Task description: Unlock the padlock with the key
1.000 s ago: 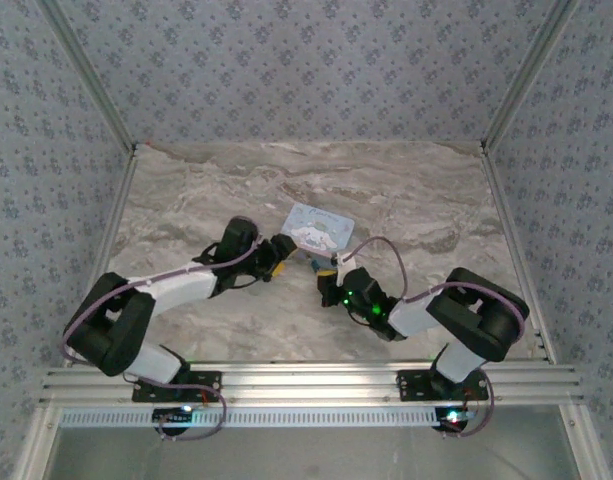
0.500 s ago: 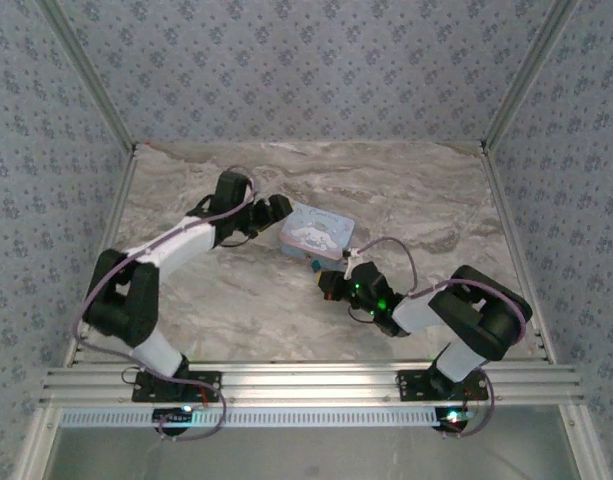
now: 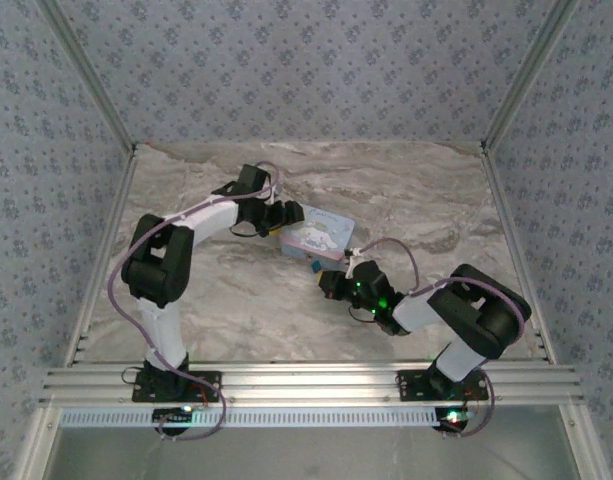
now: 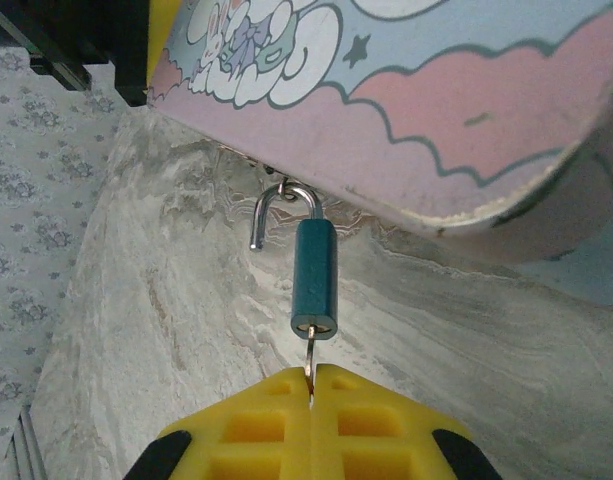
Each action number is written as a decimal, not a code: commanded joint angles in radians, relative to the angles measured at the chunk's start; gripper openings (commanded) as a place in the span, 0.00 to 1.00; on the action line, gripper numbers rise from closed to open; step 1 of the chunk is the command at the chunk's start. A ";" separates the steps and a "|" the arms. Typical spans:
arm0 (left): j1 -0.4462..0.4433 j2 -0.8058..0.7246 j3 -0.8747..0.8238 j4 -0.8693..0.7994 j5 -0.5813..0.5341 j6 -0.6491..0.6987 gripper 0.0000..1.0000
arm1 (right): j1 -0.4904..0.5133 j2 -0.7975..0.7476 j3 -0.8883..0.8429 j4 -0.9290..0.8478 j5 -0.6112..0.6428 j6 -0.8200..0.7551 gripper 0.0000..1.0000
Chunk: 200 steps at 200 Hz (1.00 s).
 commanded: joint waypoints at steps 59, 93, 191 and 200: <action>0.003 -0.005 -0.075 -0.013 -0.032 -0.001 0.62 | -0.048 -0.062 0.001 -0.146 -0.053 -0.053 0.31; 0.005 -0.042 -0.135 0.020 -0.034 -0.022 0.60 | -0.095 -0.107 0.023 -0.143 -0.117 -0.127 0.46; -0.008 -0.196 -0.355 0.135 -0.045 -0.120 0.58 | -0.239 -0.001 0.183 -0.160 -0.323 -0.306 0.53; -0.008 -0.200 -0.357 0.136 -0.047 -0.122 0.58 | -0.232 -0.009 0.164 -0.150 -0.327 -0.307 0.53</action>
